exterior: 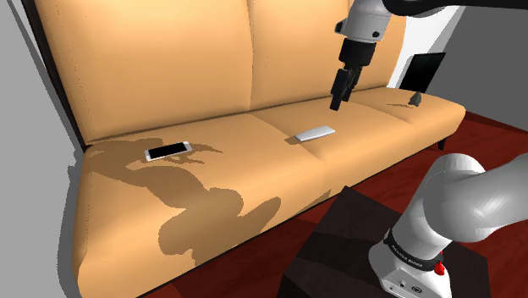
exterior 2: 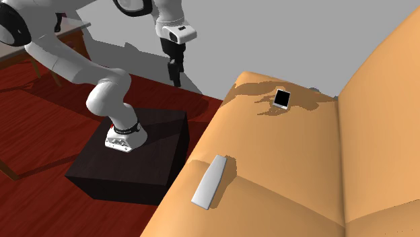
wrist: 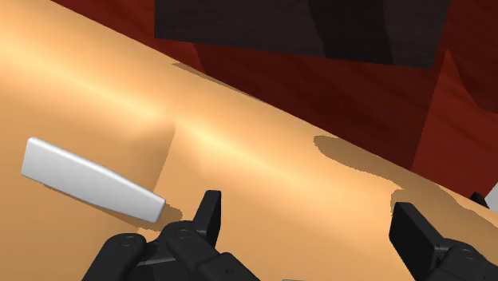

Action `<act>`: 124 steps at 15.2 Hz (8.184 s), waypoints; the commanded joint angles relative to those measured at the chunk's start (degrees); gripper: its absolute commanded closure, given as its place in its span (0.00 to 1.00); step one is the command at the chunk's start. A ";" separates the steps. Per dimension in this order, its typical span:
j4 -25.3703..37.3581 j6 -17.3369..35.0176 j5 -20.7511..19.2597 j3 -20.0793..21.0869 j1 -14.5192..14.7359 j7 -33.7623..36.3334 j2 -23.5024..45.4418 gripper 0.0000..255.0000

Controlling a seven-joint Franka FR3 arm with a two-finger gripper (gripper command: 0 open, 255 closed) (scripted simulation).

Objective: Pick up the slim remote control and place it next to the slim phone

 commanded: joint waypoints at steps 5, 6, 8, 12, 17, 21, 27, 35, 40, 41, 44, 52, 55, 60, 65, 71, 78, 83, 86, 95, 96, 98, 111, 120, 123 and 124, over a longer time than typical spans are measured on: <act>-3.70 3.86 -4.23 -6.19 0.94 -12.41 0.34 0.00; -4.35 4.93 -5.28 -7.78 1.16 -15.51 0.78 0.00; -5.28 7.21 -7.33 -11.04 1.70 -21.67 2.06 0.00; -5.76 12.23 -10.84 -17.65 3.09 -33.98 6.32 0.00; -3.88 19.10 -13.09 -26.04 6.02 -49.58 14.55 0.00; -0.61 24.68 -11.99 -32.74 9.46 -62.82 23.25 0.00; 6.81 31.87 -2.43 -41.39 14.81 -85.94 40.20 0.00; 9.75 37.32 7.91 -41.21 13.46 -99.94 52.30 0.00; 9.03 39.08 9.45 -40.76 13.01 -101.02 53.84 0.00; 9.03 39.08 9.45 -40.76 13.01 -101.02 53.84 0.00; 9.04 39.08 9.45 -40.76 13.01 -101.02 53.84 0.00; 9.04 39.06 9.45 -40.76 13.01 -101.02 53.84 1.00; 9.04 39.08 9.45 -40.76 13.01 -101.02 53.84 1.00; 10.36 35.67 6.43 -41.57 13.84 -98.94 50.77 1.00; 12.03 32.11 3.84 -41.95 14.41 -97.14 47.99 1.00; 14.46 27.71 1.37 -42.00 14.83 -95.39 45.12 1.00; 11.90 27.62 -1.06 -37.45 19.18 -85.22 41.65 1.00; 11.39 27.53 -1.07 -33.65 22.57 -78.01 41.10 1.00; 11.86 27.39 -0.50 -31.46 24.57 -74.13 41.60 1.00; 16.82 26.32 2.73 -25.58 30.36 -64.09 46.22 1.00; 17.70 26.12 3.16 -24.99 30.95 -63.10 46.98 1.00; 19.67 25.65 4.05 -23.85 32.11 -61.18 48.65 1.00; 31.84 23.91 8.68 -18.85 36.57 -53.05 59.82 1.00; 28.48 29.88 10.19 -18.30 36.22 -54.08 62.68 1.00; 27.72 31.50 10.69 -18.10 36.08 -54.41 63.62 1.00; 27.73 31.50 10.69 -18.10 36.08 -54.41 63.62 1.00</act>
